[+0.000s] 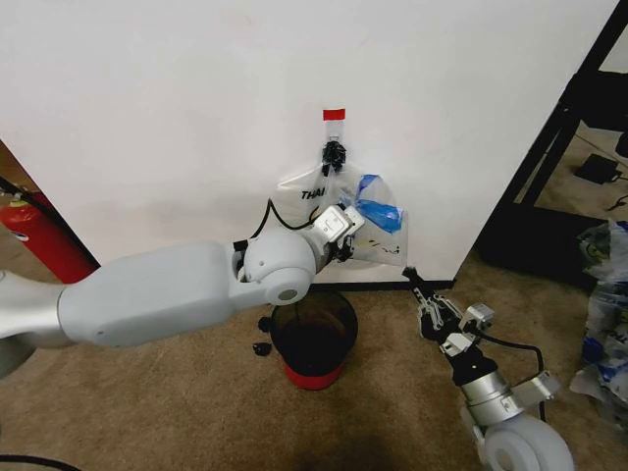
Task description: Pick up the garbage bag from the wall and place it over the trash bin.
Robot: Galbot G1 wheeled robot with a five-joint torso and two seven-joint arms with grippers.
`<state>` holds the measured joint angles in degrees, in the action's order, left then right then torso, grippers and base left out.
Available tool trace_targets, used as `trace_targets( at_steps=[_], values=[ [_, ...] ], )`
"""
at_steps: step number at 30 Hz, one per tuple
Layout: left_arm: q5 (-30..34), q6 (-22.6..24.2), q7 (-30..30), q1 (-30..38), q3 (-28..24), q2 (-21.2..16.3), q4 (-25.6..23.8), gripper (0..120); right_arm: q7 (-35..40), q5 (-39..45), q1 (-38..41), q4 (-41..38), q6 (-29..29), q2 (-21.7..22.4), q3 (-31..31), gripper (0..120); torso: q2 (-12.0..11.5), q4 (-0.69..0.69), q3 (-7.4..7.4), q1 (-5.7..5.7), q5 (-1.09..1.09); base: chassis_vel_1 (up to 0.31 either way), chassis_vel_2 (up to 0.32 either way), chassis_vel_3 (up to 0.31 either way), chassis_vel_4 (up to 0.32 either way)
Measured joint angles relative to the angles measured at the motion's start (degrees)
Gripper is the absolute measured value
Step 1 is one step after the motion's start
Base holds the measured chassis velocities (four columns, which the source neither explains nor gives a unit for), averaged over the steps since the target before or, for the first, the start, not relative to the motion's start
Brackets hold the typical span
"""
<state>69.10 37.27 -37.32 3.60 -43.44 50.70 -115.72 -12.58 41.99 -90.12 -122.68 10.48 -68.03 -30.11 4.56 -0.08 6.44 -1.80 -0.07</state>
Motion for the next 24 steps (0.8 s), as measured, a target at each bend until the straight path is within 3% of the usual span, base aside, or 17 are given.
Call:
trace_targets(
  at_steps=[3, 8, 13, 18, 24],
  values=[
    [-0.81, -1.46, -0.82, -3.5, 3.71, -1.42, -1.6, 0, 0.57, -0.77, 0.12, 0.42, 0.2, -1.12, -0.11, 0, 0.0, 0.02, 0.0, 0.0, 0.0, 0.0, 0.0, 0.0, 0.0],
    [-5.21, -8.15, -1.19, -13.06, 11.34, -4.09, -5.15, 0, 1.5, -4.61, -0.05, 0.59, 0.4, -2.18, 0.44, 0, 0.0, 0.02, 0.0, 0.01, 0.01, 0.0, 0.0, 0.0, 0.0],
    [-8.17, -12.98, -0.63, -18.3, 14.82, -3.04, -6.37, 0, 1.49, -5.98, -0.36, -0.01, 0.19, -2.1, 1.07, 0, 0.0, 0.0, 0.0, 0.01, 0.03, 0.0, 0.0, 0.0, 0.0],
    [-9.77, -15.39, 0.18, -19.86, 15.95, -2.16, -6.53, 0, 1.01, -5.2, -1.82, -2.27, 0.01, -1.33, 0.62, 15, 0.0, -0.01, 0.0, 0.01, 0.03, 0.0, 0.0, 0.0, 0.0],
    [-11.68, -16.55, 1.48, -22.39, 16.17, -1.85, -6.09, 0, 1.99, 1.76, -2.91, -7.02, -1.39, 1.6, -2.03, 35, 0.0, -0.02, -0.01, 0.01, 0.0, 0.0, 0.0, 0.0, 0.0]
  ],
)
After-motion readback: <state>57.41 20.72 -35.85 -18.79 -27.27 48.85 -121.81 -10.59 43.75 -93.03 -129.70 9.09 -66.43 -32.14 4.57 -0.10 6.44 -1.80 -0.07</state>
